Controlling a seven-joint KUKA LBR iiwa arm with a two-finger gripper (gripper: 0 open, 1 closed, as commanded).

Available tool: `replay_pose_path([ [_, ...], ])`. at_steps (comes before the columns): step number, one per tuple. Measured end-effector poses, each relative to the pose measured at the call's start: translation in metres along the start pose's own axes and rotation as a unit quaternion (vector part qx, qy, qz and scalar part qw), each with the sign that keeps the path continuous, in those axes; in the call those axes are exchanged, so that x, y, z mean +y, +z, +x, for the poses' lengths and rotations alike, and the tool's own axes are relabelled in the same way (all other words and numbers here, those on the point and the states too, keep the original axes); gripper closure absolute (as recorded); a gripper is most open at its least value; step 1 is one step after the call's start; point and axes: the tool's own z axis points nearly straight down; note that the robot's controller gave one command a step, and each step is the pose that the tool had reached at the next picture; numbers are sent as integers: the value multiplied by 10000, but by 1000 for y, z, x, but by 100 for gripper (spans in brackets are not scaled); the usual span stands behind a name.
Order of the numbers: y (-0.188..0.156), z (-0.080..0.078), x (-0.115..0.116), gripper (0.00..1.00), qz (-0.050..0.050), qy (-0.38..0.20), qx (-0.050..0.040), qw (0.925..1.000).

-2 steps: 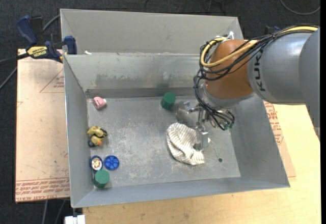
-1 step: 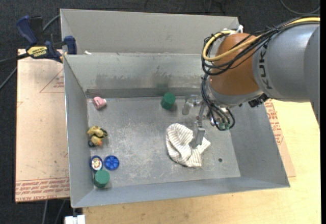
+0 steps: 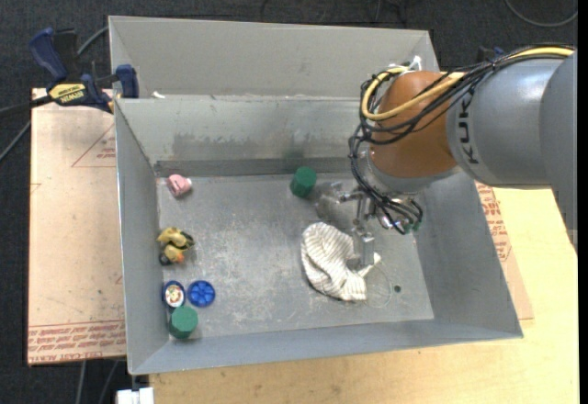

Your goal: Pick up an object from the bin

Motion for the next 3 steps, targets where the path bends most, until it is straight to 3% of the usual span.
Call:
replay_pose_path([
  [1, -2, 17, 14, 0, 17, 1889, -61, 9820],
  [2, -3, 11, 26, 100, 4, 626, -23, 9980],
  [3, -3, 11, 26, 100, 3, 626, -24, 9980],
])
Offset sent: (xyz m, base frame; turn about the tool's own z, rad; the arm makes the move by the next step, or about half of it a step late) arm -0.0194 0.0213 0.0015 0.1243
